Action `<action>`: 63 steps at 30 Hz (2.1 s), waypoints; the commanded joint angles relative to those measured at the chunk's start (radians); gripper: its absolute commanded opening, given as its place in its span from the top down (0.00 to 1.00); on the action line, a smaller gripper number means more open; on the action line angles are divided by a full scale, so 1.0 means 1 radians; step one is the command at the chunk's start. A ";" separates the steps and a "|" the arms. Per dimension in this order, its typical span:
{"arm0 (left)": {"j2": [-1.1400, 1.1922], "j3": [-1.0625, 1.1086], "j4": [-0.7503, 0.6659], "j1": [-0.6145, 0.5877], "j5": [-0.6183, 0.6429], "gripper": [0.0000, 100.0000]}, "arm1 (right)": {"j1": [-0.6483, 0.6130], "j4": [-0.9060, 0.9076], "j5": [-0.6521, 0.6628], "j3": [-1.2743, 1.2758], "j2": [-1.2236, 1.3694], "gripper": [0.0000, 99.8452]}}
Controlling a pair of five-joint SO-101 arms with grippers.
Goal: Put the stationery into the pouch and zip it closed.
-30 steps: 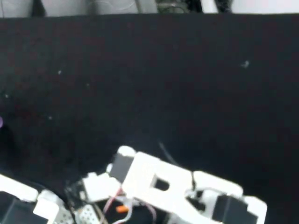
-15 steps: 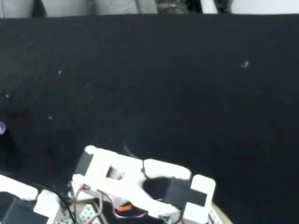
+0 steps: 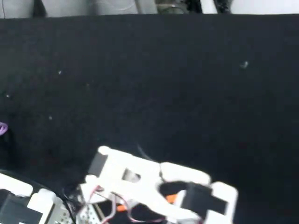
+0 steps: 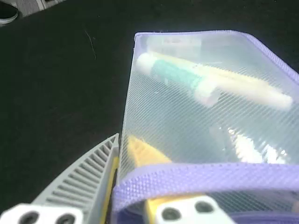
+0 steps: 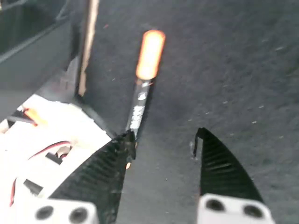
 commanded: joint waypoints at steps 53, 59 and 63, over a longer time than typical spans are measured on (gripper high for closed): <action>-0.176 -0.433 0.361 -0.036 0.077 0.97 | -0.055 -0.210 0.133 0.176 0.064 0.80; -0.176 -0.435 0.361 -0.033 0.075 0.97 | -0.055 -0.232 0.133 0.150 0.065 0.80; -0.176 -0.435 0.361 -0.033 0.077 0.97 | -0.049 -0.259 0.133 0.143 0.065 0.80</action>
